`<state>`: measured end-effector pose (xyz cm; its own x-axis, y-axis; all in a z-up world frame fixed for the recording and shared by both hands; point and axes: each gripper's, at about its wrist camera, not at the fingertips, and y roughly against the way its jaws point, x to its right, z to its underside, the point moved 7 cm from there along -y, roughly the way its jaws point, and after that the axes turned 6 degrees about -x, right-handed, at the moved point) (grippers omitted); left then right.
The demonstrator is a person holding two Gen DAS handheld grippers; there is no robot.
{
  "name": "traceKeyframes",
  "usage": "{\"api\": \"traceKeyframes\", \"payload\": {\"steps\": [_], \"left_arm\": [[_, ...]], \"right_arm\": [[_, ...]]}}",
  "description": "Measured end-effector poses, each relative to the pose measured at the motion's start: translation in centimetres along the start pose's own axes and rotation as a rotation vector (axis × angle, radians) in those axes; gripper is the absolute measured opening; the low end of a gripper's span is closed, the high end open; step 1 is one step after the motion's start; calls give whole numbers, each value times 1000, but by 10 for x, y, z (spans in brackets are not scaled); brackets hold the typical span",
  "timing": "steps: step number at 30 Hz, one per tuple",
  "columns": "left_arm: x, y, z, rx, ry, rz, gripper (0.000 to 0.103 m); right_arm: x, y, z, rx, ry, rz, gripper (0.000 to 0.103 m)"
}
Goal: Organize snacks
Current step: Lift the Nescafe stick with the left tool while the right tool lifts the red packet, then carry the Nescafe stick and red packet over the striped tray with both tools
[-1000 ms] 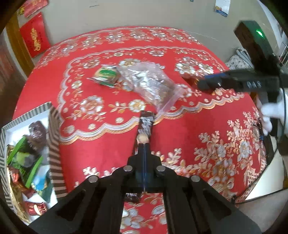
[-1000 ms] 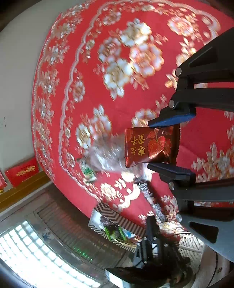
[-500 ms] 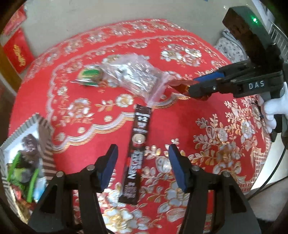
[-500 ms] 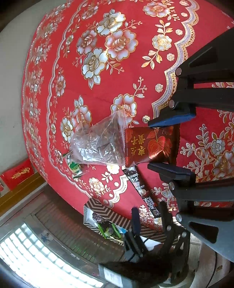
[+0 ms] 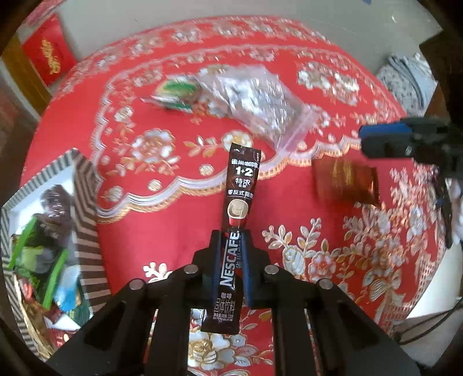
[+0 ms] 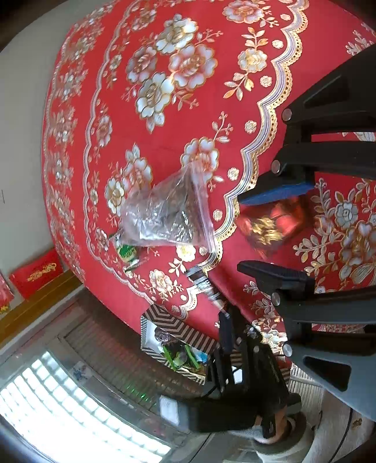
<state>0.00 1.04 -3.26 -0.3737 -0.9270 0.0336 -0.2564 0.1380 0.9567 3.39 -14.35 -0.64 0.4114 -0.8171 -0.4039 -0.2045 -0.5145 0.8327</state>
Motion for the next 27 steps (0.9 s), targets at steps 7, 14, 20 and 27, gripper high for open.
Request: {"api": "traceKeyframes", "payload": {"steps": [7,14,20,27], "left_arm": [[-1,8,5,15,23,-9,14],[2,9,11,10,66,-8,15],[-4,-4,22,-31,125,-39,16],[-3,-6,22,-30,135,-87,21]], "right_arm": [[-12,-8,10,-72,105,65,40],[-12,-33,19,-251,267,169,49],[-21,-51,22,-350,379,215,64],[-23,-66,28,-398,442,259,83]]}}
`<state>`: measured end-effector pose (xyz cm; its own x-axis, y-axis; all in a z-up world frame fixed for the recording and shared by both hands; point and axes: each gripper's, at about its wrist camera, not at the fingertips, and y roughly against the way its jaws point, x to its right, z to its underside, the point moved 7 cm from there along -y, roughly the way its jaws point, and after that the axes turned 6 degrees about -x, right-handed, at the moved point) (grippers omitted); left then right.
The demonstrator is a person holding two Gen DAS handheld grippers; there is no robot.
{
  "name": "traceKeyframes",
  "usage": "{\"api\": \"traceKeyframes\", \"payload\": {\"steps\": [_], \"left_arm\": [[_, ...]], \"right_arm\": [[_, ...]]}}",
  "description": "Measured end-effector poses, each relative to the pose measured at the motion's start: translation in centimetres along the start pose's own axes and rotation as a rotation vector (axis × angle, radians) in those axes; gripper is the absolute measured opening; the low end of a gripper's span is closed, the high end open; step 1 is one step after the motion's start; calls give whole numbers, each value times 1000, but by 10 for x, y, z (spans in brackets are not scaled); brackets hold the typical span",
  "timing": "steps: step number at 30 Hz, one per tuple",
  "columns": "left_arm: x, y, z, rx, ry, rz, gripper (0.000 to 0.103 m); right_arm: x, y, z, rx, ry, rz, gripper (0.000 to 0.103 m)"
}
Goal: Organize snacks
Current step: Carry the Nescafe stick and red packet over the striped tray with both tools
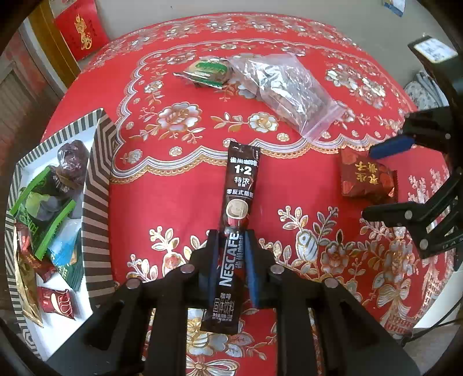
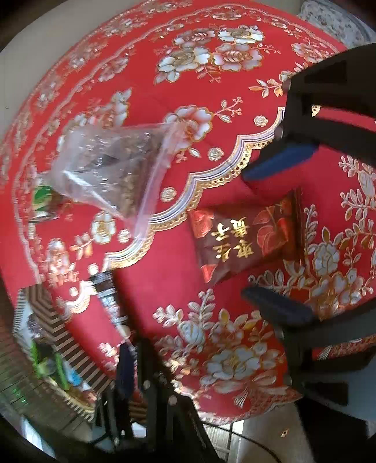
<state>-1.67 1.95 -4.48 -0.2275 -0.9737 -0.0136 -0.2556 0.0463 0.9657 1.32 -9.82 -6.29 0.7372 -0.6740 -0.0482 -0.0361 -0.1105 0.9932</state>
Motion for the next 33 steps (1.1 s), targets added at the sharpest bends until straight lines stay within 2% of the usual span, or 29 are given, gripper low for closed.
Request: {"api": "traceKeyframes", "payload": {"steps": [3,5,7,9,13,15,20,23,27,29,30,32,33], "left_arm": [[1,0,-1,2,3,-4,21],[1,-1,-2,-1,9,-4,22],[2,-1,-2,3,7,-18,26],[0,-1,-2,4,14,-21,29],[-10,-3,-3,1,53,-40,53],[-13,-4,-3,-1,66,-20,53],[-13,-5,-2,-4,68,-20,55],[-13,-6,-3,-12,69,-27,66],[-11,-9,-6,-19,73,-15,69],[-9,-9,-7,-16,64,-14,69],[-8,-9,-8,-13,61,-14,69],[-6,-8,-9,-5,54,-7,63],[-3,-7,-10,2,41,-5,47]], "right_arm": [[-5,-6,-4,-11,18,15,90],[-13,-13,-5,-30,31,8,103],[-19,-20,-6,-72,51,50,103],[-19,-23,-10,-83,23,34,103],[-19,-26,-14,-69,5,14,103],[-17,-26,-17,-55,-13,4,103],[-12,-23,-13,-44,-31,1,86],[-5,-19,-15,-41,-50,-24,77],[1,-17,-15,-42,-43,-7,69],[2,-15,-13,-23,-62,-20,55],[9,-11,-11,-18,-68,-30,52],[10,-12,-10,-9,-78,-28,44],[10,-12,-9,-2,-81,-10,42]]}}
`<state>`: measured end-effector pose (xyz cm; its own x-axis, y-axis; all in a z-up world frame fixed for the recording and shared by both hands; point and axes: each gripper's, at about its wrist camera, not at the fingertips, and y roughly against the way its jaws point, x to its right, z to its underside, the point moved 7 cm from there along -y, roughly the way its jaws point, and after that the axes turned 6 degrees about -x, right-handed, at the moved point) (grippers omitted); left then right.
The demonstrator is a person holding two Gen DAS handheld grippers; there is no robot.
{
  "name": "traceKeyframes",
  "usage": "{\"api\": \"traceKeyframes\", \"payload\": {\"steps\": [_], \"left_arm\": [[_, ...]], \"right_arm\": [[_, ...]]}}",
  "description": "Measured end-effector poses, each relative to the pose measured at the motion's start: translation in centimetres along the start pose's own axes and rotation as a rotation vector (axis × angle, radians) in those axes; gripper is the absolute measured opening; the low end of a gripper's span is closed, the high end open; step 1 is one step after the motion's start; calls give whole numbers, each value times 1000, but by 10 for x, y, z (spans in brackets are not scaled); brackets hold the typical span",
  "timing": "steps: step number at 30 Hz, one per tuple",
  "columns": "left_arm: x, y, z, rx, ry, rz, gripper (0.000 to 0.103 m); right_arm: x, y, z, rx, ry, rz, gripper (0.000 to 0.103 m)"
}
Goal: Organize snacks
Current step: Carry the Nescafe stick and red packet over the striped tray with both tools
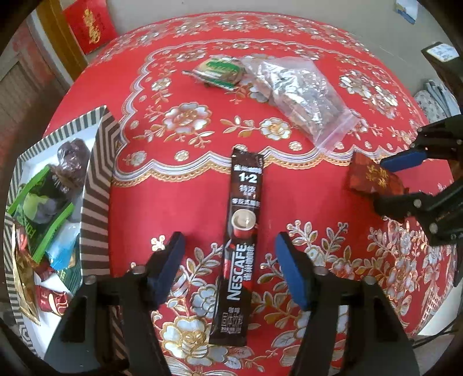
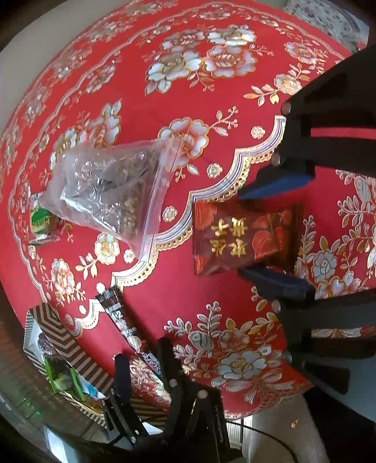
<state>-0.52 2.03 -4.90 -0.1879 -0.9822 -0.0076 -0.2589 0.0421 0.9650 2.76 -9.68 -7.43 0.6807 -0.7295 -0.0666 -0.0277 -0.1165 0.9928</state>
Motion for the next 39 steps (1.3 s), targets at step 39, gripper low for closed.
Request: {"api": "traceKeyframes", "payload": {"steps": [39], "left_arm": [[-18,46,-63,168,120,-70,13]], "right_arm": [[10,86,-35,384,-417,-34,39]]}}
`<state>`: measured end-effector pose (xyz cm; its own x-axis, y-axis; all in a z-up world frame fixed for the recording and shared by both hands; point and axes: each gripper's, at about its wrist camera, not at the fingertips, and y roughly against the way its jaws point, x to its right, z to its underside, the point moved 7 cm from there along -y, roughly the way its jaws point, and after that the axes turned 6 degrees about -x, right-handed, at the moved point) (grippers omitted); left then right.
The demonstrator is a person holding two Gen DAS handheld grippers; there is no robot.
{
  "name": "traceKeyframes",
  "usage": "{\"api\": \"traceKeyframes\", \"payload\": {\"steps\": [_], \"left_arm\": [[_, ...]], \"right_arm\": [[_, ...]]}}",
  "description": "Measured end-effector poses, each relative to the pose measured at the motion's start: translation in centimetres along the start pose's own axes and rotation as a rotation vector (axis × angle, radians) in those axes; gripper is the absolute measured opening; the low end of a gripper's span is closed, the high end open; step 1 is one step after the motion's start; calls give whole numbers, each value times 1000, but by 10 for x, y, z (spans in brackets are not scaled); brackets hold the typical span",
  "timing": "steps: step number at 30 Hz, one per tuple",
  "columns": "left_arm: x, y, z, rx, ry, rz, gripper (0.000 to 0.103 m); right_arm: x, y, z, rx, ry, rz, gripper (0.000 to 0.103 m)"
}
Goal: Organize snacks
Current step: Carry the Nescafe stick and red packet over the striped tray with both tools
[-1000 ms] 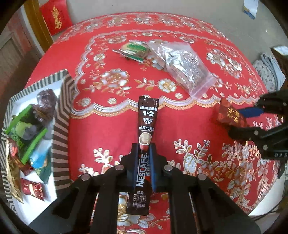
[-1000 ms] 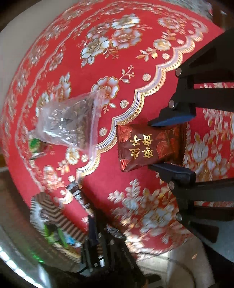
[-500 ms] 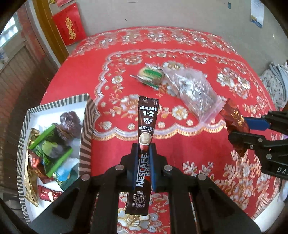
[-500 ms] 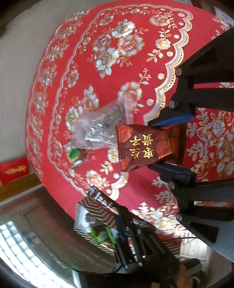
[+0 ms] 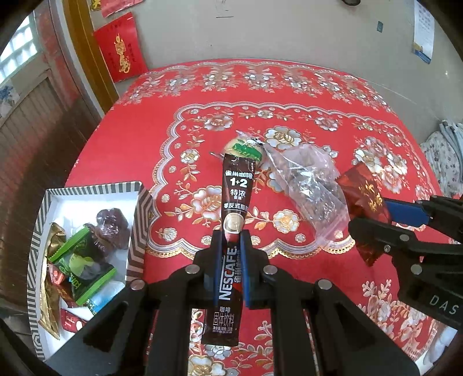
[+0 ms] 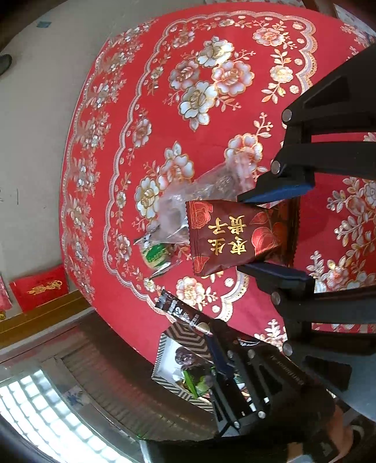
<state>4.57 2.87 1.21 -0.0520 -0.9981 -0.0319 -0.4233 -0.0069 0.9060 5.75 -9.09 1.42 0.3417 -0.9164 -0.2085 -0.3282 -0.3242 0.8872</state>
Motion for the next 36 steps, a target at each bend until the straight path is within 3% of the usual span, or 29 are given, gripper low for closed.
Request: {"api": "traceKeyframes", "payload": {"steps": [20,36], "left_arm": [[-70,17,-8,39,113,-64,13],[-134,35,6,63,226,-131,13]], "right_arm": [[-65,-9,-40,6,115,-56,40],[-135,-23,-57,-11,257,-133,40]]}}
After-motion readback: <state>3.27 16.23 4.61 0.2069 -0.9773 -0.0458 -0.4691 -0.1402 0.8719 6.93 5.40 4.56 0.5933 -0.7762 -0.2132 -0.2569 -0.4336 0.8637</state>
